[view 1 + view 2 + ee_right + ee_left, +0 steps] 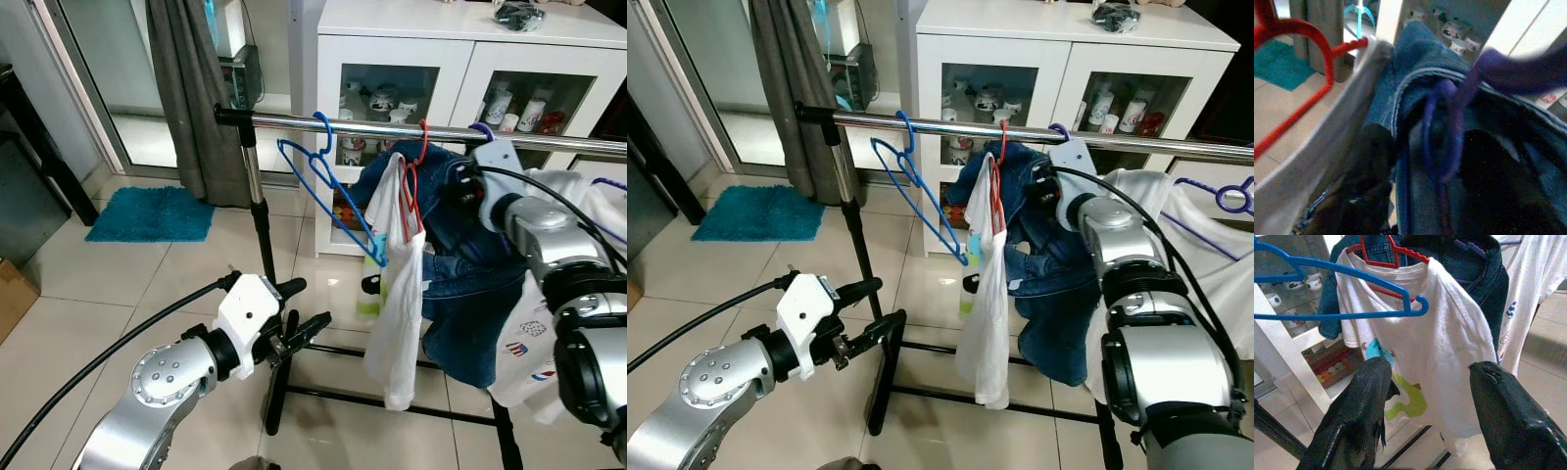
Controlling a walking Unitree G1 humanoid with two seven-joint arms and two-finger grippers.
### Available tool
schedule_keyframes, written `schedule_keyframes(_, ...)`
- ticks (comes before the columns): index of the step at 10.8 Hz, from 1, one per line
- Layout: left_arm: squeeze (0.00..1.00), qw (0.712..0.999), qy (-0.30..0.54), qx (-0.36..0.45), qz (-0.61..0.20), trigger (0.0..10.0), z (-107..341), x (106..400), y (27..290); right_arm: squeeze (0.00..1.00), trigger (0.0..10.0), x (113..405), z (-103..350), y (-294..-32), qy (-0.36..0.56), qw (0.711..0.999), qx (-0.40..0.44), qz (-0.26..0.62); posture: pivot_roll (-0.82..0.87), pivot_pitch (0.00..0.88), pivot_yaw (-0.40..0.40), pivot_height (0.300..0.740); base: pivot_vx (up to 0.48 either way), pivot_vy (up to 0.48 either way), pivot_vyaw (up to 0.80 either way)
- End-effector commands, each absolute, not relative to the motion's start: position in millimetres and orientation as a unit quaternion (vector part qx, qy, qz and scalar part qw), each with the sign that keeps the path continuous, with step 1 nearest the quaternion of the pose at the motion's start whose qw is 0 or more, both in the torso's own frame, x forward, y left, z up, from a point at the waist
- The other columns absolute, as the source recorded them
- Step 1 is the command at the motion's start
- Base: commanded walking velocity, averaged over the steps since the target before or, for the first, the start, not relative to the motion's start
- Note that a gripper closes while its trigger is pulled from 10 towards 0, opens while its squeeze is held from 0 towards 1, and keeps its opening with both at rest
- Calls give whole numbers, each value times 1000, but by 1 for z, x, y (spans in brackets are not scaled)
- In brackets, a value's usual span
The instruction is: Hang hanger
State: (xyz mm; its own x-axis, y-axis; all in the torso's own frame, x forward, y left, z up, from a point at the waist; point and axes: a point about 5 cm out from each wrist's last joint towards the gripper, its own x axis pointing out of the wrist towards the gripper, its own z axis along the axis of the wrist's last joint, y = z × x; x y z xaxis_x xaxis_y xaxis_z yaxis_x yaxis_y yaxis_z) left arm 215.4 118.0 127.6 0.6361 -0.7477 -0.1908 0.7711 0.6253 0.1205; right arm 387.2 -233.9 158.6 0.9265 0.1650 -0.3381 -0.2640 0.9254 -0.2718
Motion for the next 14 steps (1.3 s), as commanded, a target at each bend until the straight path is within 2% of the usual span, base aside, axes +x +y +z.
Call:
schedule_keyframes(1,0,897,62,103,-426,10000,128,216,118,0,0,390,166,-235,150,969,-162,110,-118,0,39,740,0,0,0)
schedule_keyframes(11,0,893,64,105,-433,10000,127,215,117,0,0,382,166,-247,173,956,-175,160,-123,0,47,740,0,0,0)
schedule_keyframes(14,0,894,65,107,-431,10000,127,217,117,0,0,383,163,-240,173,957,-170,158,-119,0,43,740,0,0,0)
